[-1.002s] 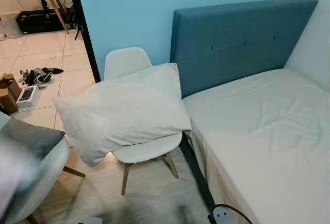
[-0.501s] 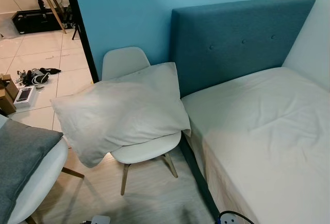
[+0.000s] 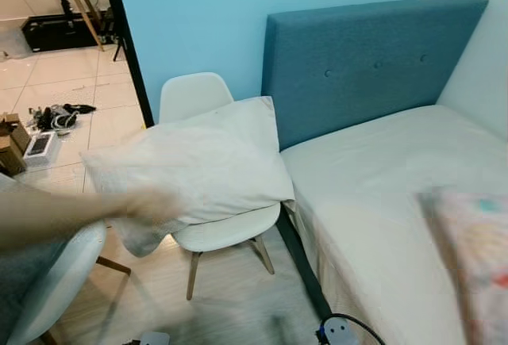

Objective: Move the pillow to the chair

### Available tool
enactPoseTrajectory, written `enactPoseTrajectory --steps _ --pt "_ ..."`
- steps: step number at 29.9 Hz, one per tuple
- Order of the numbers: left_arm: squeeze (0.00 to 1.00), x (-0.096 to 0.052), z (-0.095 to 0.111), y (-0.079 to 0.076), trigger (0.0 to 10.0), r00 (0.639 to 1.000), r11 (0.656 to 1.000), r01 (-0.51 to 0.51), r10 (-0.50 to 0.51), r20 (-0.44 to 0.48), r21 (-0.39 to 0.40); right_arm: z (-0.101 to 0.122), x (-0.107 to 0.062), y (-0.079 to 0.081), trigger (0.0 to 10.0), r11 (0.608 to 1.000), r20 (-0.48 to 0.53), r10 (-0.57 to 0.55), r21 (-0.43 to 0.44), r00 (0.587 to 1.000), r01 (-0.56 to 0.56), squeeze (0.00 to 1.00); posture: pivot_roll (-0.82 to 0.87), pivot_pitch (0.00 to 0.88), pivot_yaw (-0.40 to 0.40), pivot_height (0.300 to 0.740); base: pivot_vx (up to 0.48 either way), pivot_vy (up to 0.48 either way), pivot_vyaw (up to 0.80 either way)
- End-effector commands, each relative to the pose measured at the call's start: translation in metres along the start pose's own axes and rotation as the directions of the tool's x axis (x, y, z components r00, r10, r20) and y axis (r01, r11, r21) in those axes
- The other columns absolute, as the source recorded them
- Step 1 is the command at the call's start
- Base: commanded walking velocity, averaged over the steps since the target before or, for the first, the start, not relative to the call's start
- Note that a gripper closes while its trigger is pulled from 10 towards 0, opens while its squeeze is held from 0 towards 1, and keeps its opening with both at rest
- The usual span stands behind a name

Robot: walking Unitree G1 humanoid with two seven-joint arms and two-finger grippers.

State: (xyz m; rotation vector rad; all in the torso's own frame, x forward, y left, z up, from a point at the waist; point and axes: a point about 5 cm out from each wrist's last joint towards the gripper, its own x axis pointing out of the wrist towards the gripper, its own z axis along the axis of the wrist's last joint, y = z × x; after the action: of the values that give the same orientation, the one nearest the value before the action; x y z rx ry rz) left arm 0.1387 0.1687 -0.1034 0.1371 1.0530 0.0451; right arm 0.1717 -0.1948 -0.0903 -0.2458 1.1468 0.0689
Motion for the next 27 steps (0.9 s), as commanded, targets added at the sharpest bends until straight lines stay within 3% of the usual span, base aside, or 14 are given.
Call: enactPoseTrajectory --steps 1,2,4,14,20,27 --pt "0.00 -0.004 -0.020 -0.009 10.0 0.997 1.000 0.026 -0.026 -0.077 0.007 -0.001 0.000 -0.002 10.0 1.000 -0.010 -0.003 -0.008 1.000 0.003 0.00 -0.08 0.070 -0.023 0.740 0.000 0.000 0.00" --pt "0.00 -0.004 -0.019 -0.008 10.0 0.997 1.000 0.026 -0.026 -0.075 0.007 -0.003 -0.001 -0.012 10.0 1.000 -0.013 -0.012 -0.010 1.000 0.012 0.00 -0.08 0.071 -0.023 0.740 0.000 0.000 0.00" --pt "0.00 -0.004 -0.019 -0.008 10.0 0.997 1.000 0.026 -0.026 -0.075 0.008 -0.005 -0.001 -0.016 10.0 1.000 -0.016 -0.017 -0.010 1.000 0.016 0.00 -0.08 0.071 -0.022 0.740 0.000 0.000 0.00" --pt "0.00 -0.003 -0.018 -0.006 10.0 0.997 1.000 0.028 -0.027 -0.073 0.014 -0.006 -0.002 -0.019 10.0 1.000 -0.019 -0.020 -0.008 1.000 0.020 0.00 -0.08 0.070 -0.020 0.740 0.000 0.000 0.00" --pt "0.00 -0.003 -0.018 -0.006 10.0 0.997 0.999 0.028 -0.027 -0.073 0.016 -0.001 -0.001 -0.013 10.0 1.000 -0.013 -0.013 -0.009 1.000 0.013 0.00 -0.08 0.073 -0.017 0.740 0.000 0.000 0.00" --pt "0.00 -0.004 -0.019 -0.007 10.0 0.997 0.999 0.030 -0.028 -0.076 0.019 -0.011 0.000 0.008 10.0 1.000 -0.027 0.011 -0.010 1.000 -0.011 0.00 -0.08 0.074 -0.018 0.740 0.000 0.000 0.00"
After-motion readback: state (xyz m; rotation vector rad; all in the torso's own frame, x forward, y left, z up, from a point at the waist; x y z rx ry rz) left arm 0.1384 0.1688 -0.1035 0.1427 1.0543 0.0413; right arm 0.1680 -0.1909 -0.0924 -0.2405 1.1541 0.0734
